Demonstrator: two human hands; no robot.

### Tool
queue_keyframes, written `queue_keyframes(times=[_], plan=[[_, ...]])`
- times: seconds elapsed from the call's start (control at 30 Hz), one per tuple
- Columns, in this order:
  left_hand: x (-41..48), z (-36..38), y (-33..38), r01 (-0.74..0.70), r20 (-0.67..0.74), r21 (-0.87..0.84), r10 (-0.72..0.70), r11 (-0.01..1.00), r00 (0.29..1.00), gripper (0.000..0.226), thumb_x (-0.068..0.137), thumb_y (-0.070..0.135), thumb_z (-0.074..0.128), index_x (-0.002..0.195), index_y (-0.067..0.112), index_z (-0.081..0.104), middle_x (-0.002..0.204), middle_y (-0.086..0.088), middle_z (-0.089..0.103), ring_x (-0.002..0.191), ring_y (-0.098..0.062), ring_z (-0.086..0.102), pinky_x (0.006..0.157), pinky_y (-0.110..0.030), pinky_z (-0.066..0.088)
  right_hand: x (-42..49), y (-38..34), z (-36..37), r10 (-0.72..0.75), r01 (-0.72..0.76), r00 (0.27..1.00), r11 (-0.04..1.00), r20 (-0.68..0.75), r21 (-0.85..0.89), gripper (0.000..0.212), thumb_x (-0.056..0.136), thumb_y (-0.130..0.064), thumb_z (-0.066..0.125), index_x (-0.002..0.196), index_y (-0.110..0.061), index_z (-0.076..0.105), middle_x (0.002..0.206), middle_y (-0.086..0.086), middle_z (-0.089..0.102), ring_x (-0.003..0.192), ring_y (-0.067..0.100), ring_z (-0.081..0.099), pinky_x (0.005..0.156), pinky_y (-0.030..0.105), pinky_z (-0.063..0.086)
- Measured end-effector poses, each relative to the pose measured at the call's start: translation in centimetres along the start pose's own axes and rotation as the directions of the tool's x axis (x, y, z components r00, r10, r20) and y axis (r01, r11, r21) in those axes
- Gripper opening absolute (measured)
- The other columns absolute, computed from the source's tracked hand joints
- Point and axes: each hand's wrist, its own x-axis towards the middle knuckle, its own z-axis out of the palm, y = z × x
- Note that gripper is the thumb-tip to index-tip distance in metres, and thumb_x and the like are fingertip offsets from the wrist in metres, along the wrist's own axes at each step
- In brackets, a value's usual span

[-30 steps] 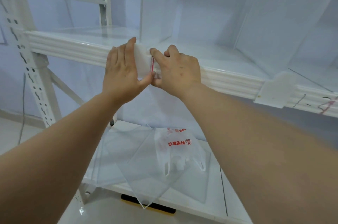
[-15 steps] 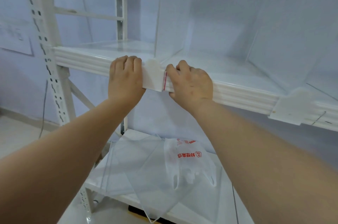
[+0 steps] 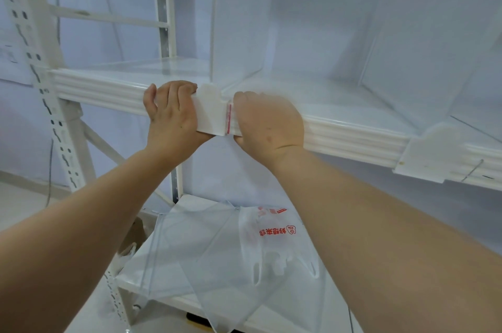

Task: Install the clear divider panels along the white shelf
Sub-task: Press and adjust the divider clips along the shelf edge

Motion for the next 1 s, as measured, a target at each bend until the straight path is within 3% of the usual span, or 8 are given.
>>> queue_keyframes(times=[0.17,0.27,0.4,0.67,0.83,0.93,1.0], plan=[[0.1,0.0,-0.2,-0.018,-0.007,0.011,0.018,1.0,1.0,0.08,0.064,0.073,0.053,0.109,0.008,0.038,0.103,-0.017,0.059,0.101,-0.026,0.043,0.1,-0.043,0.018,-0.1,0.0,-0.3,0.016,-0.017,0.999,1.0,0.039,0.015,0.064,0.051,-0.028,0.076,0.113,-0.016,0.066,0.069,-0.002,0.063,0.053,0.022,0.058,0.053,0.027,0.043],[0.4,-0.1,-0.2,-0.044,-0.015,0.054,0.045,0.998,0.999,0.079,0.064,0.072,0.057,0.105,0.009,0.037,0.098,-0.017,0.059,0.093,-0.024,0.041,0.095,-0.042,0.021,0.0,-0.1,-0.6,0.025,-0.026,0.999,0.999,0.048,0.025,0.067,0.053,-0.026,0.074,0.119,-0.019,0.063,0.069,-0.001,0.063,0.053,0.023,0.058,0.054,0.027,0.044],[0.7,-0.3,-0.1,-0.074,-0.014,0.118,0.076,0.99,0.997,0.076,0.062,0.068,0.064,0.102,0.009,0.039,0.09,-0.016,0.06,0.087,-0.023,0.038,0.087,-0.039,0.023,0.0,-0.1,-0.8,0.023,-0.026,0.997,0.998,0.069,0.048,0.064,0.055,-0.022,0.074,0.118,-0.023,0.063,0.075,0.001,0.067,0.056,0.024,0.061,0.056,0.027,0.045],[0.8,-1.2,0.7,-0.055,0.051,0.23,0.044,0.972,0.998,0.076,0.062,0.065,0.067,0.106,0.008,0.042,0.089,-0.012,0.06,0.08,-0.033,0.058,0.089,-0.039,0.028,-0.1,0.2,-0.6,0.029,-0.034,0.993,0.998,0.112,0.046,0.056,0.052,-0.027,0.075,0.107,-0.017,0.066,0.077,0.0,0.067,0.059,0.023,0.063,0.056,0.027,0.046],[0.9,-2.2,1.3,-0.019,0.125,0.196,-0.006,0.98,0.992,0.079,0.057,0.061,0.07,0.108,0.006,0.044,0.093,-0.012,0.058,0.084,-0.034,0.057,0.091,-0.04,0.028,-0.1,0.1,-0.9,0.046,-0.057,0.989,0.995,0.142,0.079,0.049,0.051,-0.03,0.076,0.097,-0.014,0.067,0.079,-0.001,0.069,0.064,0.022,0.066,0.06,0.026,0.049],[1.1,-3.0,1.9,-0.001,0.21,0.203,-0.042,0.979,0.977,0.08,0.056,0.059,0.073,0.107,0.002,0.049,0.093,-0.014,0.057,0.084,-0.035,0.056,0.091,-0.047,0.039,-0.1,0.1,-1.6,0.062,-0.088,0.976,0.989,0.209,0.116,0.045,0.052,-0.033,0.075,0.092,-0.014,0.067,0.079,-0.002,0.069,0.065,0.021,0.067,0.061,0.025,0.049],[1.3,-3.7,2.3,0.007,0.292,0.214,-0.071,0.977,0.954,0.082,0.057,0.06,0.073,0.109,-0.001,0.052,0.095,-0.015,0.057,0.087,-0.036,0.057,0.093,-0.051,0.042,0.0,0.1,-2.4,0.06,-0.097,0.965,0.986,0.253,0.138,0.045,0.059,-0.035,0.07,0.098,-0.014,0.065,0.088,-0.001,0.069,0.076,0.023,0.067,0.066,0.028,0.049]])
